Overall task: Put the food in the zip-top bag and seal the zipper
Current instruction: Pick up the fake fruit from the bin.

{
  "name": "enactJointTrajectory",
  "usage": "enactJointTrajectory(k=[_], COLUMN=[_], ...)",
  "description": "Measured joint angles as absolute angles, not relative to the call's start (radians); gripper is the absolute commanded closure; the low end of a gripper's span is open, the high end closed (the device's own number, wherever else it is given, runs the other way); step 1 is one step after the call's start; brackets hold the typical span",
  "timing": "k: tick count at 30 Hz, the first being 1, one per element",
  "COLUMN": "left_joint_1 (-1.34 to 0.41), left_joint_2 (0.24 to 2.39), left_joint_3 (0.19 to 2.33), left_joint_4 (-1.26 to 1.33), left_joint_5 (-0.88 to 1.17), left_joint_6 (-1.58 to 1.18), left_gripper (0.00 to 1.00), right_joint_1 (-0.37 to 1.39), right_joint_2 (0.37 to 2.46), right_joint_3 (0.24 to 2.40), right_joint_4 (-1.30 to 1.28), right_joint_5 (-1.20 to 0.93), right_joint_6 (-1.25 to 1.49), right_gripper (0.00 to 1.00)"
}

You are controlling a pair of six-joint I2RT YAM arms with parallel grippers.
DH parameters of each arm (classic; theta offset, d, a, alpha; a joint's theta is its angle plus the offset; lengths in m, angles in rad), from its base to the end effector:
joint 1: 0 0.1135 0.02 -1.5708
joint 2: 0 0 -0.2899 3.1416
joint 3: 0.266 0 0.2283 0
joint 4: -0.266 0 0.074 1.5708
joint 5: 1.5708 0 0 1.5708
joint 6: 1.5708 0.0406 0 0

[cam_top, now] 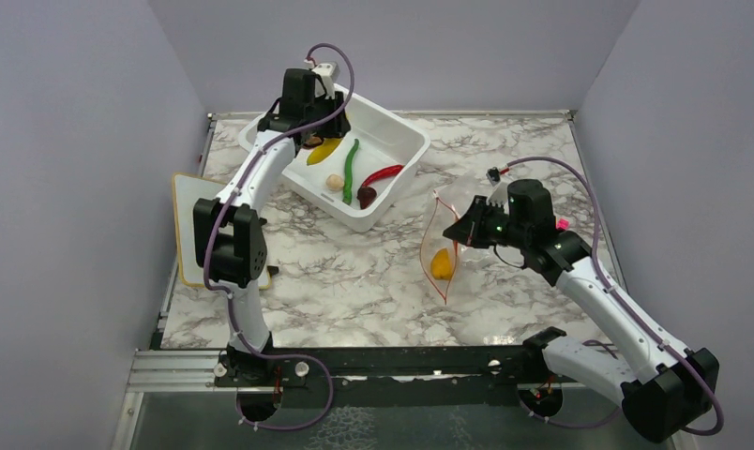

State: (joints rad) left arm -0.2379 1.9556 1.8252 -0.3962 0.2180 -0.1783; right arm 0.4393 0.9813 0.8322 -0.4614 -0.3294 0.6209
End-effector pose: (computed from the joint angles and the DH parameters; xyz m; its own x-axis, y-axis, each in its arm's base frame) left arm 0.4384 -0.1154 0.3559 -0.5537 -0.0439 -0.8315 0.3187 0.9114 -0.2603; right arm 0.1552 0.0875 0.3167 -0.7957 0.2343 -0.5585 -0.2206 0.7467 0.6275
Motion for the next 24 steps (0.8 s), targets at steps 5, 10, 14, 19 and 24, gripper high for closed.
enactJointTrajectory(k=[5,10,14,19,24], left_joint_1=[-0.238,-0.238,-0.238,-0.241,-0.258], left_joint_2=[1.843,1.679,1.534,1.396,1.280], left_joint_3=[1.709,1.545,1.412,1.232,1.083], left_joint_4=[-0.336,-0.222,-0.070,0.124,0.202], left_joint_5=[0.308,0.406,0.484,0.586,0.619], left_joint_6=[-0.257,-0.361,-0.470,-0.611,-0.699], left_gripper=[0.76,0.76,0.76,0.76,0.76], right_joint_1=[0.439,0.439,0.439,0.439,0.439], right_joint_2=[0.979,0.978,0.978,0.978,0.983], right_joint_3=[0.817,0.812,0.790,0.745,0.713], right_joint_4=[-0.440,-0.408,-0.374,-0.329,-0.288], right_joint_5=[-0.333,-0.358,-0.388,-0.435,-0.473], right_joint_6=[0.653,0.699,0.750,0.817,0.883], right_gripper=[0.99,0.99,0.99,0.99,0.99])
